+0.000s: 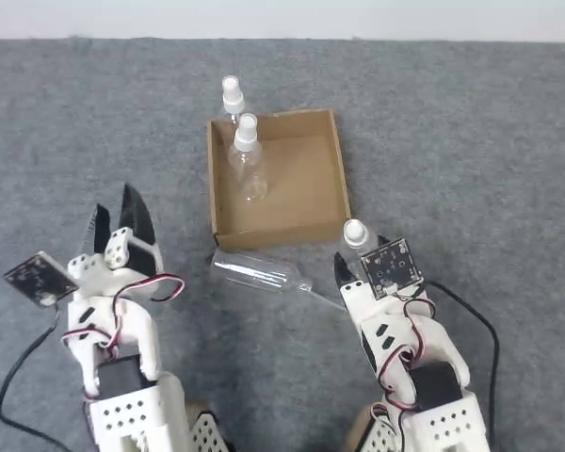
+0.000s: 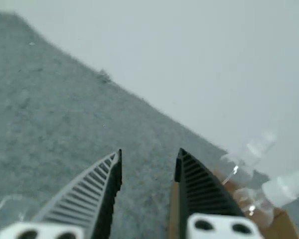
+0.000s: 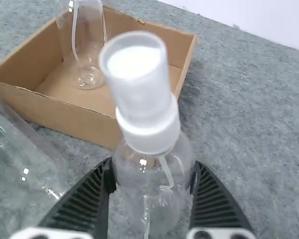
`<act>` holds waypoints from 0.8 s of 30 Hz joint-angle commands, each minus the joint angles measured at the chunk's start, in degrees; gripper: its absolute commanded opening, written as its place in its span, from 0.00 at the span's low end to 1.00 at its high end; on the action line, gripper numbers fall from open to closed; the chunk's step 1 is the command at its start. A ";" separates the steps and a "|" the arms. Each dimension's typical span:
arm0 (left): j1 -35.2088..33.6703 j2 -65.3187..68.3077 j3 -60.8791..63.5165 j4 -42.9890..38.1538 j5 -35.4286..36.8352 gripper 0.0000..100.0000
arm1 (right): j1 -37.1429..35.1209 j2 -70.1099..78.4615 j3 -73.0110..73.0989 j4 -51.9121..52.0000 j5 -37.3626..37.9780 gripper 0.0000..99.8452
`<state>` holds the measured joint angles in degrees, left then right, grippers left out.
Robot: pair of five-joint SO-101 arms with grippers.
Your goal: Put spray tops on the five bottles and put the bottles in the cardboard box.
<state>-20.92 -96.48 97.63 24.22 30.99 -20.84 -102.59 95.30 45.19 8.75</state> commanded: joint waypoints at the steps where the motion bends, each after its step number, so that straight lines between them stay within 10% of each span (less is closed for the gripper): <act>1: -0.70 -1.14 -1.19 5.89 2.90 0.08 | 1.10 -1.45 1.14 -0.40 0.09 0.08; 24: -0.26 -1.05 -0.66 7.47 -0.53 0.01 | 0.66 -1.45 -3.43 2.07 0.18 0.08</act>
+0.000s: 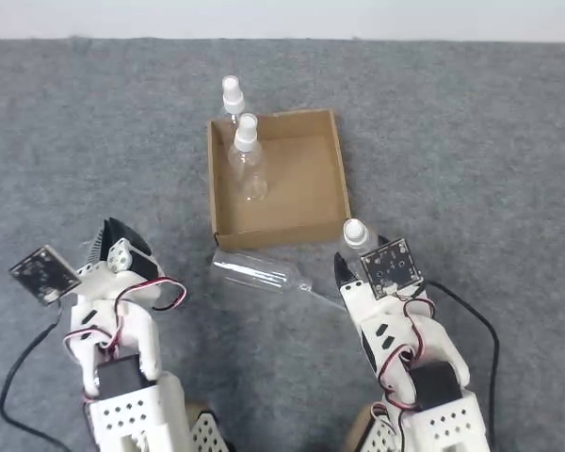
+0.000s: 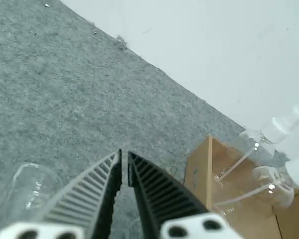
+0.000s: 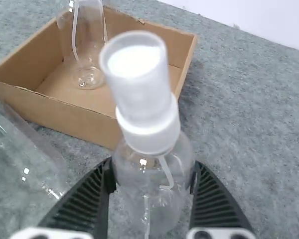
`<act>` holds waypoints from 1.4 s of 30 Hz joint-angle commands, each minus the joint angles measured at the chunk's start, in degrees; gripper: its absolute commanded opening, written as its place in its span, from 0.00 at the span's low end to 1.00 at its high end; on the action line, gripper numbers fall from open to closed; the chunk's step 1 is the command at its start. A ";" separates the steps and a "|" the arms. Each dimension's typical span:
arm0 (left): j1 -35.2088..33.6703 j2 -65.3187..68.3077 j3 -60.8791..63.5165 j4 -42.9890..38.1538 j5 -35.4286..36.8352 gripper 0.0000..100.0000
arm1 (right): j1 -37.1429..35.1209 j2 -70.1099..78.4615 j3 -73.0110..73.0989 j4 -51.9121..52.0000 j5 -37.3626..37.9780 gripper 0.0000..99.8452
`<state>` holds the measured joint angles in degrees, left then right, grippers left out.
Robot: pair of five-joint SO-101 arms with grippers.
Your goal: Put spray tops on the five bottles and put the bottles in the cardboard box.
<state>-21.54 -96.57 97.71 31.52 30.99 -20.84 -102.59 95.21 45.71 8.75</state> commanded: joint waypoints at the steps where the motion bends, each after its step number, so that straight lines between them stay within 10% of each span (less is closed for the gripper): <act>1: 0.35 -0.97 -0.75 0.18 -0.53 0.01 | 0.57 -1.45 -4.57 2.51 0.18 0.08; 27: 0.44 -0.97 -0.75 0.18 -0.53 0.01 | -11.56 0.13 -31.65 6.46 6.59 0.08; 42: 2.02 -0.88 -0.75 0.18 -0.62 0.01 | -20.09 29.58 -51.52 5.93 0.97 0.08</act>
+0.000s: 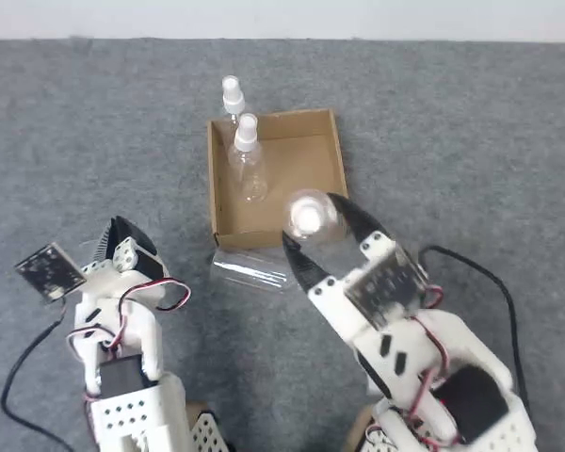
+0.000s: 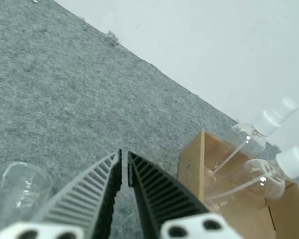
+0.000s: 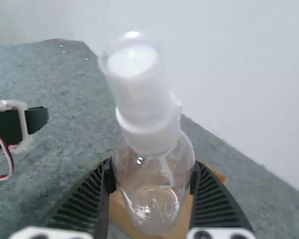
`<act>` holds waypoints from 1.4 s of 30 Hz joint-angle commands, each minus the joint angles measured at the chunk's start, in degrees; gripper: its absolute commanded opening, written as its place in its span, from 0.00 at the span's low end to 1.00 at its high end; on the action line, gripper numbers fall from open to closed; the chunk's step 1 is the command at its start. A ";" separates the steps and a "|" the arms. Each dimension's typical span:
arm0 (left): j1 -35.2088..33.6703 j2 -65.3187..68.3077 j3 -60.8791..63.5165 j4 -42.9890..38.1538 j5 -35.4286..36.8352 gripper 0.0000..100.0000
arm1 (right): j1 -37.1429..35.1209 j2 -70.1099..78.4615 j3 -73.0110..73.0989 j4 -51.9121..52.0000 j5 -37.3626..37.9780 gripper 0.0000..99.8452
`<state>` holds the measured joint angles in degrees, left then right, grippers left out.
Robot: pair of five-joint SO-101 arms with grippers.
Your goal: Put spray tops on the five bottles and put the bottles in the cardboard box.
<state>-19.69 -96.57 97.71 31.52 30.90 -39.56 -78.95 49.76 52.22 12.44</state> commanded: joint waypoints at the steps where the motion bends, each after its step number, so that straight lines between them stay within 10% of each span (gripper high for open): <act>1: 0.09 -0.88 -0.75 0.18 -0.53 0.01 | -1.80 7.60 -7.12 -0.57 -3.34 0.08; 42: 0.09 -0.88 -0.75 0.18 -0.53 0.01 | -2.86 38.73 -11.52 -20.88 -14.59 0.08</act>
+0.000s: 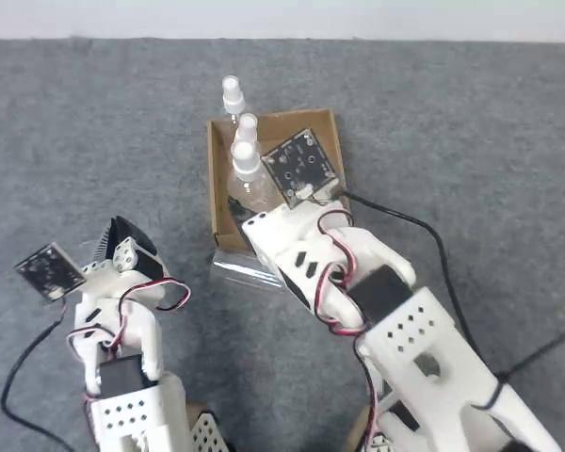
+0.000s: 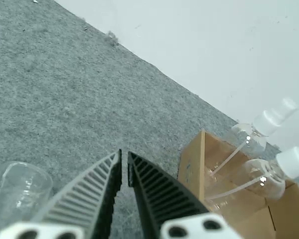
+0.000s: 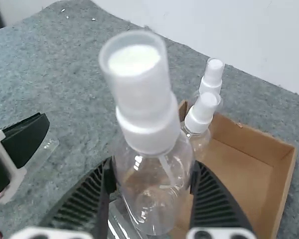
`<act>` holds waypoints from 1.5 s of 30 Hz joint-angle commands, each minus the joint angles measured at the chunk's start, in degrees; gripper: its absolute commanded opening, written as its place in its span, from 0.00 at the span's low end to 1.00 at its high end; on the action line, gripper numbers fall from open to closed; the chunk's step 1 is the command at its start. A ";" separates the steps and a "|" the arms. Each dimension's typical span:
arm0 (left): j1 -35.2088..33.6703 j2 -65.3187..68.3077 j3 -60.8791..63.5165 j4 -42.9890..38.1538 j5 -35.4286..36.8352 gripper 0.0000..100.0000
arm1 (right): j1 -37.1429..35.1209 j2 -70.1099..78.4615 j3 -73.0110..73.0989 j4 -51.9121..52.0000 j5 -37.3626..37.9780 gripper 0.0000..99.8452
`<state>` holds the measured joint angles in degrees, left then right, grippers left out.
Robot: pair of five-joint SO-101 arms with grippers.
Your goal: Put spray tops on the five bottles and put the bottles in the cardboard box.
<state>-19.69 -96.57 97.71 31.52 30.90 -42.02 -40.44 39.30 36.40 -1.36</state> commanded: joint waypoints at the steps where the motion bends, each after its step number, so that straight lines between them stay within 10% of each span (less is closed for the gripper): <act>1: 0.09 -0.88 -0.75 0.18 -0.53 0.01 | -0.48 0.66 0.00 -7.16 -0.79 0.08; 45: 0.26 -0.88 -0.75 0.18 -0.53 0.01 | -0.04 32.57 7.47 -34.86 -0.70 0.08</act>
<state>-19.69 -96.57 97.71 31.52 30.90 -41.85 -7.74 47.38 2.81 -1.36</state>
